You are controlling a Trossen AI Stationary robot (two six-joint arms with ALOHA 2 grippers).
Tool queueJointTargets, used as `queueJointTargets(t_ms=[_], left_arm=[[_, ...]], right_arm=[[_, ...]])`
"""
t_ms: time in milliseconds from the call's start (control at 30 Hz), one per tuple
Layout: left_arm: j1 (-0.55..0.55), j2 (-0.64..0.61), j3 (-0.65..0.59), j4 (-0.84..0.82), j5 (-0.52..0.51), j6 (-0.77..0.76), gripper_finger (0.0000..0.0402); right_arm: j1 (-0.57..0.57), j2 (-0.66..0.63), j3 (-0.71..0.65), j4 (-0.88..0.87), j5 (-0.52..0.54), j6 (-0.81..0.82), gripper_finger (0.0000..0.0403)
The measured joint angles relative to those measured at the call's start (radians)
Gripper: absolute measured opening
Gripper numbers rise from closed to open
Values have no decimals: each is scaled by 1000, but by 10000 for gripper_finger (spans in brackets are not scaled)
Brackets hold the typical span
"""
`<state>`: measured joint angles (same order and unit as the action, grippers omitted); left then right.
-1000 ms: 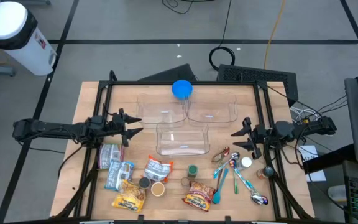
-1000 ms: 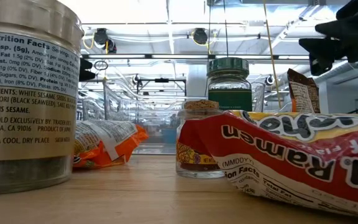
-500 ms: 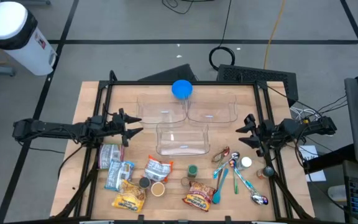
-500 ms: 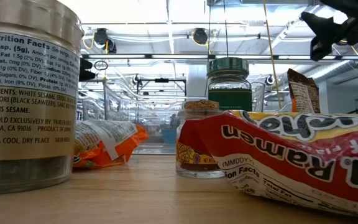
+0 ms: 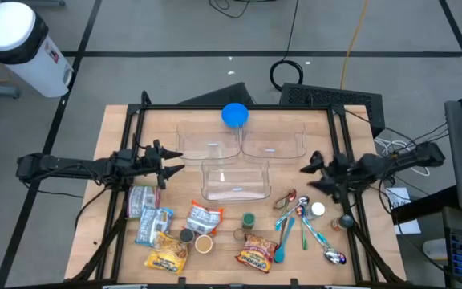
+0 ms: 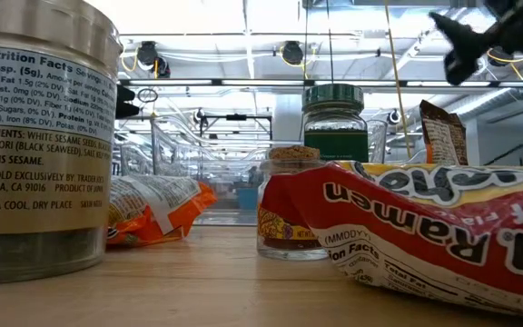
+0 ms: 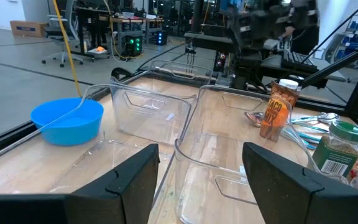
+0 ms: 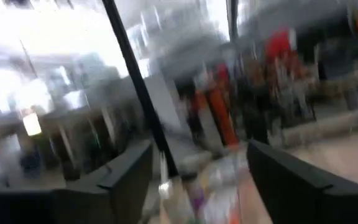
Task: Pick & Place Food Item
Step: Put the black seasoning bottle into the top right transparent bin
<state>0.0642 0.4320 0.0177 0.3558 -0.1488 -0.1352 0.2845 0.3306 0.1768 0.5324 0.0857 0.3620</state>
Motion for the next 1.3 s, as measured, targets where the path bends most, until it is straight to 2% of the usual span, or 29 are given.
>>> queueJointTargets(t_ms=[67, 133, 233, 333, 467, 600, 700, 1033, 1300], left_arm=[[0, 0, 0, 0, 0, 0, 241], [0, 0, 0, 1, 0, 0, 241], [0, 0, 0, 3, 0, 0, 241], [0, 0, 0, 5, -1, 0, 241], [0, 0, 0, 7, -1, 0, 241], [0, 0, 0, 8, -1, 0, 241], [0, 0, 0, 8, -1, 0, 241], [0, 0, 0, 8, -1, 0, 241], [0, 0, 0, 8, -1, 0, 241]], right_arm=[[38, 110, 140, -116, 28, 19, 297], [79, 225, 305, -333, 55, 42, 319], [131, 418, 572, -796, 99, 159, 336], [156, 591, 837, -1250, 86, 413, 340], [186, 791, 1053, -1776, -76, 796, 340], [238, 882, 1099, -2038, -263, 1032, 341], [282, 901, 1066, -2088, -345, 1140, 341], [513, 839, 894, -1957, -344, 1439, 332], [612, 807, 840, -1925, -202, 1514, 320]])
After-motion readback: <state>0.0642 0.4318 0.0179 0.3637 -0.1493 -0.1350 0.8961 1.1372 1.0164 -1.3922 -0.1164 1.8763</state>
